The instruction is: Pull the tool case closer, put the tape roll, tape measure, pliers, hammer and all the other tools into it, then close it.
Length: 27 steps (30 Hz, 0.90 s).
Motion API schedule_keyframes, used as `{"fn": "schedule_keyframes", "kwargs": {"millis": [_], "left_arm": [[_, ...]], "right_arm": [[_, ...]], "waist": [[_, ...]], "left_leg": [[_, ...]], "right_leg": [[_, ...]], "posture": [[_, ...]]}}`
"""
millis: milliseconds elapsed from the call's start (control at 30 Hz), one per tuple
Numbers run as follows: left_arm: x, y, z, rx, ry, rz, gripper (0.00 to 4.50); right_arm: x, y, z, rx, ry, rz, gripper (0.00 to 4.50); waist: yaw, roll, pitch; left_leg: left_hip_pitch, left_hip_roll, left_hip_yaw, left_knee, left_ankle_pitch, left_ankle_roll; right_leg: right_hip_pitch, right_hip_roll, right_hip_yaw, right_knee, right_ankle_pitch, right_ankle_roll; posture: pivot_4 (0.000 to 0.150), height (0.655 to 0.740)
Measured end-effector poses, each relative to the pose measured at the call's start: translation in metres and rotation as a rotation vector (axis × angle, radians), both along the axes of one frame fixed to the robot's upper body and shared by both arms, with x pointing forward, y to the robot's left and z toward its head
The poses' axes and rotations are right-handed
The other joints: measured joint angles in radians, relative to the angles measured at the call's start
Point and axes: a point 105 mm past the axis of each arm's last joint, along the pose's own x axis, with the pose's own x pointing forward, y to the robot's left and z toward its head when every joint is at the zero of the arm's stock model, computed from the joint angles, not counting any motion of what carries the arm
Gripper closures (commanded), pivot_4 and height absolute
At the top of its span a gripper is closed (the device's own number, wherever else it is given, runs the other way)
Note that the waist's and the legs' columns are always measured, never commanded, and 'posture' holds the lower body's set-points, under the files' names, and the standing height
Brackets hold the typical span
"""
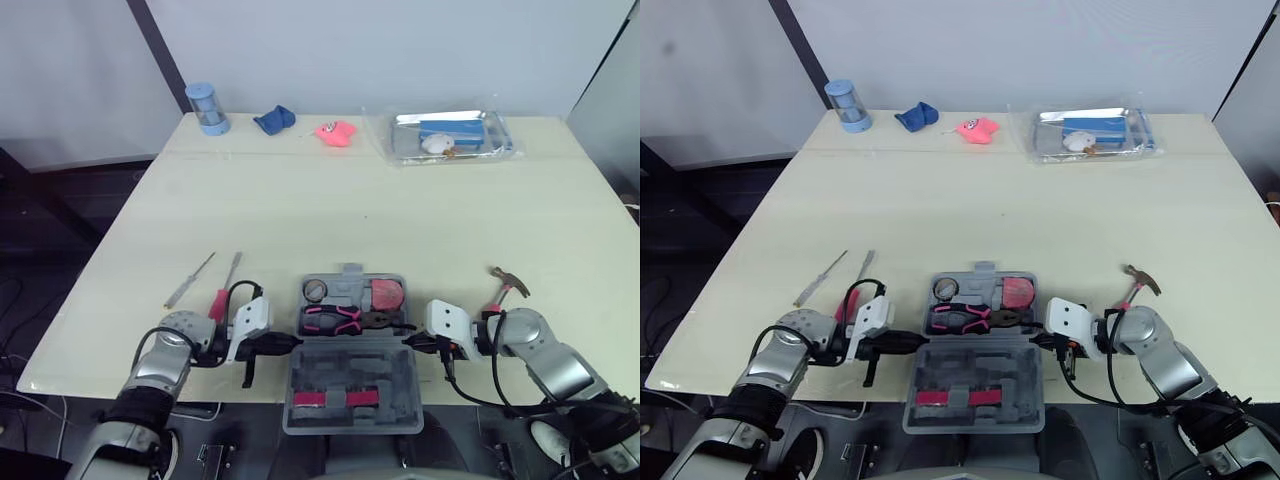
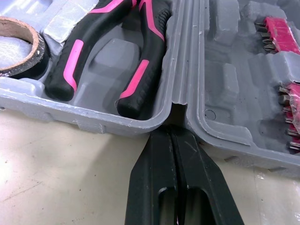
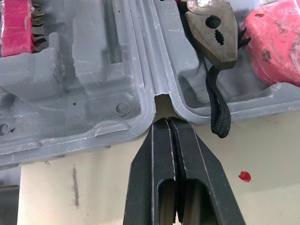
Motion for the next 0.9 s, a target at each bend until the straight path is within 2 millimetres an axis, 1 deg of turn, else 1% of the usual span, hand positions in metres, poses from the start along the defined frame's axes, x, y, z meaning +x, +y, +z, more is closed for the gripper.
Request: {"fn": "schedule_keyframes", "kwargs": {"millis": [233, 400, 533, 900], "left_arm": [[0.005, -0.005, 0.001, -0.019, 0.005, 0.012, 4.45], [0.01, -0.01, 0.002, -0.025, 0.004, 0.02, 4.45], [0.018, -0.014, 0.004, -0.027, 0.002, 0.033, 4.45], [0.038, -0.022, 0.008, -0.009, -0.03, 0.062, 4.45]], "right_arm": [[0.004, -0.003, -0.001, -0.007, 0.011, -0.023, 4.5], [0.013, -0.006, 0.001, 0.002, -0.003, -0.061, 4.5], [0.023, -0.009, 0.004, -0.001, -0.022, -0.091, 4.5], [0.035, -0.012, 0.005, 0.003, -0.053, -0.133, 4.5]], "waist": [[0.002, 0.0, 0.0], [0.002, 0.0, 0.0], [0.002, 0.0, 0.0], [0.0, 0.0, 0.0]], "left_leg": [[0.0, 0.0, -0.001, 0.001, 0.0, 0.0], [0.0, -0.001, -0.001, 0.001, 0.0, 0.0], [0.0, -0.001, -0.001, 0.002, 0.0, 0.0], [0.0, -0.001, -0.001, 0.002, 0.0, 0.0]], "right_leg": [[0.0, 0.0, 0.0, 0.001, 0.0, 0.0], [0.0, 0.0, 0.0, 0.001, 0.0, 0.0], [0.0, 0.0, -0.001, 0.001, 0.0, 0.0], [0.0, 0.0, -0.001, 0.002, 0.0, 0.0]], "posture": [[0.15, 0.74], [0.15, 0.74], [0.15, 0.74], [0.15, 0.74]]}}
